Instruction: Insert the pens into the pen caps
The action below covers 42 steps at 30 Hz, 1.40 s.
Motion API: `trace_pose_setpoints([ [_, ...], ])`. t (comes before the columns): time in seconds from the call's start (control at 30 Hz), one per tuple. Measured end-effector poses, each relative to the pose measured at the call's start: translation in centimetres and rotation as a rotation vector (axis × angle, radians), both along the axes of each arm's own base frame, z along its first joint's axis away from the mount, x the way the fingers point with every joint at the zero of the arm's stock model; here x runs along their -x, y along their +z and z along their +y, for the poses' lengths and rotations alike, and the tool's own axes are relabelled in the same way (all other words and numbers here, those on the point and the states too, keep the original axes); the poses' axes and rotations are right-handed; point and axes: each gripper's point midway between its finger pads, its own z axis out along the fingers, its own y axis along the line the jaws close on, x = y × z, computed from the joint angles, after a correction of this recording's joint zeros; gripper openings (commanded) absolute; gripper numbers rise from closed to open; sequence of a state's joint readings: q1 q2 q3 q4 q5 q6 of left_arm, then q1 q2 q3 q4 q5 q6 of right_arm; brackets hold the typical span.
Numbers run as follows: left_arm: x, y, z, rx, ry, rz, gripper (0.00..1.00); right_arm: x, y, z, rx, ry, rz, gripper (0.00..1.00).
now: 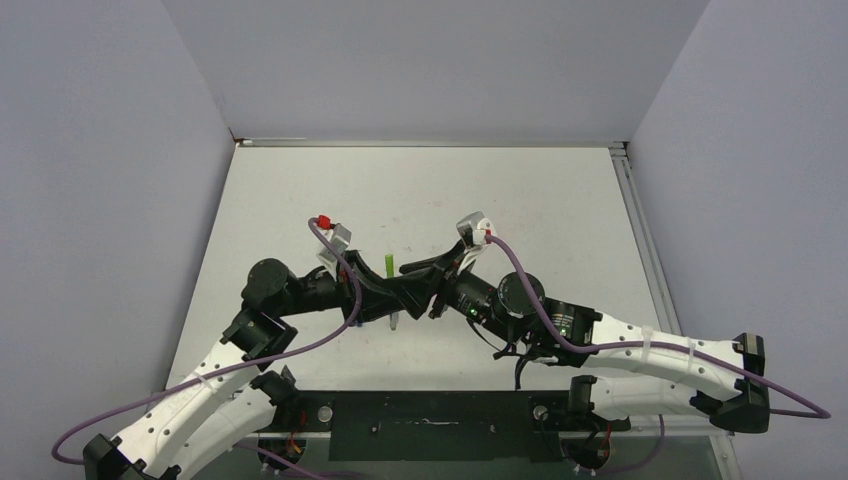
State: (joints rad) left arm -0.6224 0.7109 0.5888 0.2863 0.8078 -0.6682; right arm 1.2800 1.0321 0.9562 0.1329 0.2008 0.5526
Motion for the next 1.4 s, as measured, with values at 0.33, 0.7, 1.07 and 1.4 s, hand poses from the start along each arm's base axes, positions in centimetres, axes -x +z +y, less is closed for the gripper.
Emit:
trace_pose_setpoints([
  [0.33,-0.5,-1.8,0.2,-0.075,0.028,-0.029,0.00,-0.8,3.0,-2.8,0.051,-0.081,-0.056,0.54],
  [0.7,-0.8,-3.3,0.8,-0.156,0.058,-0.046,0.00,-2.5,5.3,-1.9,0.138,-0.153,-0.072,0.50],
  [1.07,-0.9,-4.4,1.2,-0.206,0.074,-0.038,0.00,-3.3,0.4,1.2,0.310,-0.138,-0.037,0.46],
  [1.4,-0.7,-4.4,1.3,-0.208,0.075,-0.039,0.00,-3.3,-1.0,1.9,0.347,-0.127,-0.019,0.42],
])
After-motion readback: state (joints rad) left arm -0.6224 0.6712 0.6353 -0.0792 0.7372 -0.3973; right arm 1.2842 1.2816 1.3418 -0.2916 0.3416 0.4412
